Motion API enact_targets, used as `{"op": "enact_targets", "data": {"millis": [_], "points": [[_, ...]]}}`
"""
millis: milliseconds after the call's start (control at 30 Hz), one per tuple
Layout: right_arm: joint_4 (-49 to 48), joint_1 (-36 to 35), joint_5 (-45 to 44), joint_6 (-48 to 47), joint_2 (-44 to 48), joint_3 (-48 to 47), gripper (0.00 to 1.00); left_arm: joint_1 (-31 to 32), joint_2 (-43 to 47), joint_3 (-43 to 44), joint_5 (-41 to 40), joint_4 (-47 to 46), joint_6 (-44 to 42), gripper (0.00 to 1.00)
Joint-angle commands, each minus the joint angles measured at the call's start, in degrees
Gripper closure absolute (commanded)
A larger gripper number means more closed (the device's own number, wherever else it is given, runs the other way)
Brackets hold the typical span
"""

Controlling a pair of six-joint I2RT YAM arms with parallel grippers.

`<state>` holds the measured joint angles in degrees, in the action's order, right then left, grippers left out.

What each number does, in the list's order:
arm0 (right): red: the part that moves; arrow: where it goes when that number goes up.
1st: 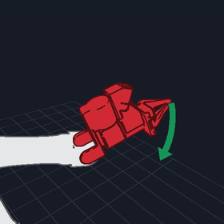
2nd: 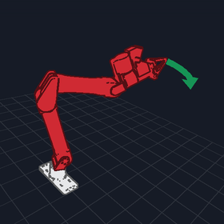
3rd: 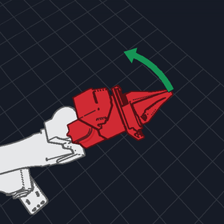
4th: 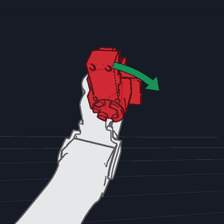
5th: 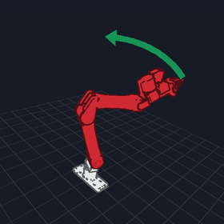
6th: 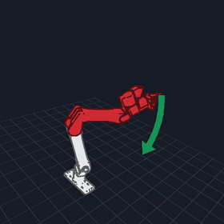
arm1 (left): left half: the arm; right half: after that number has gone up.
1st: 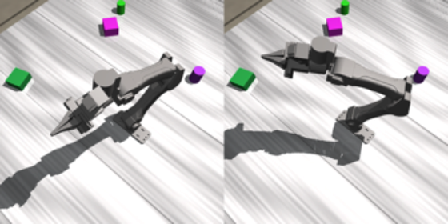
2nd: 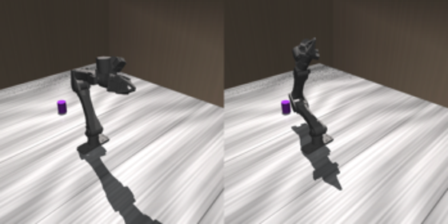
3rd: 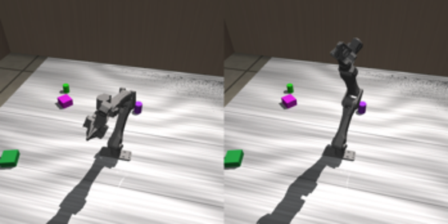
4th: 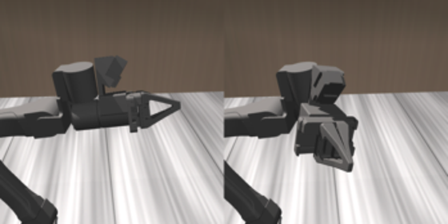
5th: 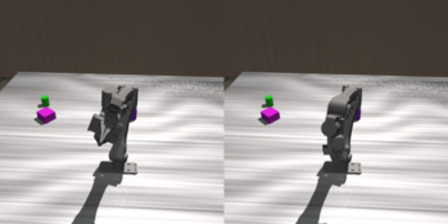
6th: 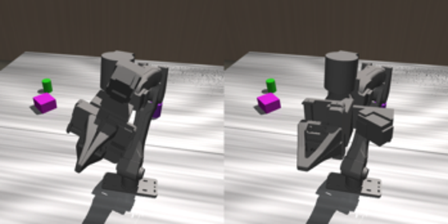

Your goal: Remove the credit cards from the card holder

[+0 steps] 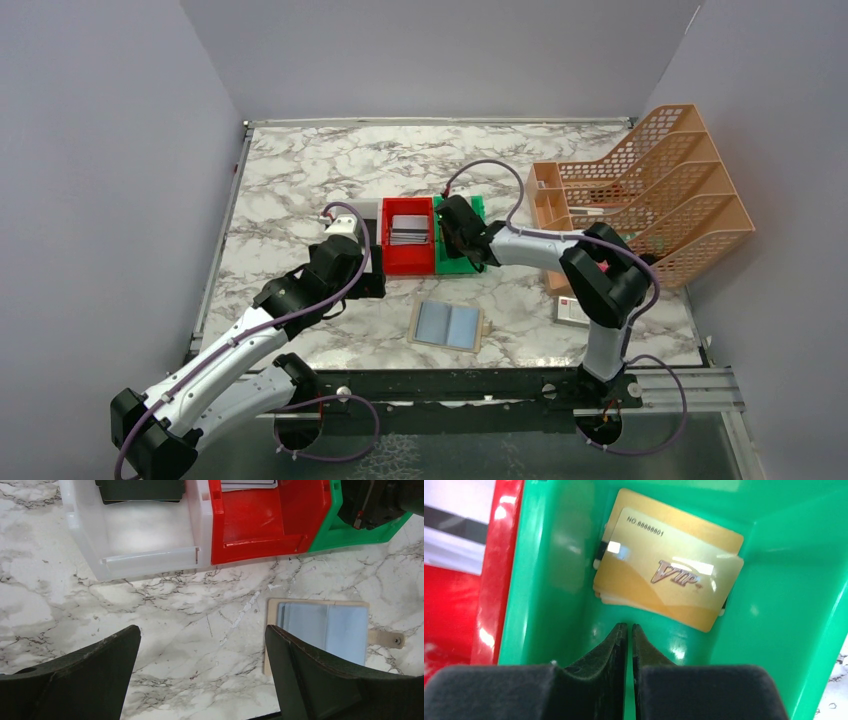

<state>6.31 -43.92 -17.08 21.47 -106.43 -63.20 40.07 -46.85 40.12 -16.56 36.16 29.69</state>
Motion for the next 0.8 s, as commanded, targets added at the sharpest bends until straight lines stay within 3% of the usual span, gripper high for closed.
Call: {"op": "enact_targets", "data": {"millis": [0,567,767], "points": [[2.41,-0.11,-7.38,1.96,-4.48,-3.24,0.86,-0.35,0.27,0.99,1.0,-0.12,-0.18,0.01],[4.11,-0.07,-18.94,5.04,-6.42,-4.65,0.84,-0.39,-0.91,1.02,1.13,-0.12,-0.27,0.01],[-0.54,-0.11,-8.94,1.14,-0.18,-1.52,0.83,-0.35,-1.06,1.01,1.26,-0.1,-0.28,0.01]]}}
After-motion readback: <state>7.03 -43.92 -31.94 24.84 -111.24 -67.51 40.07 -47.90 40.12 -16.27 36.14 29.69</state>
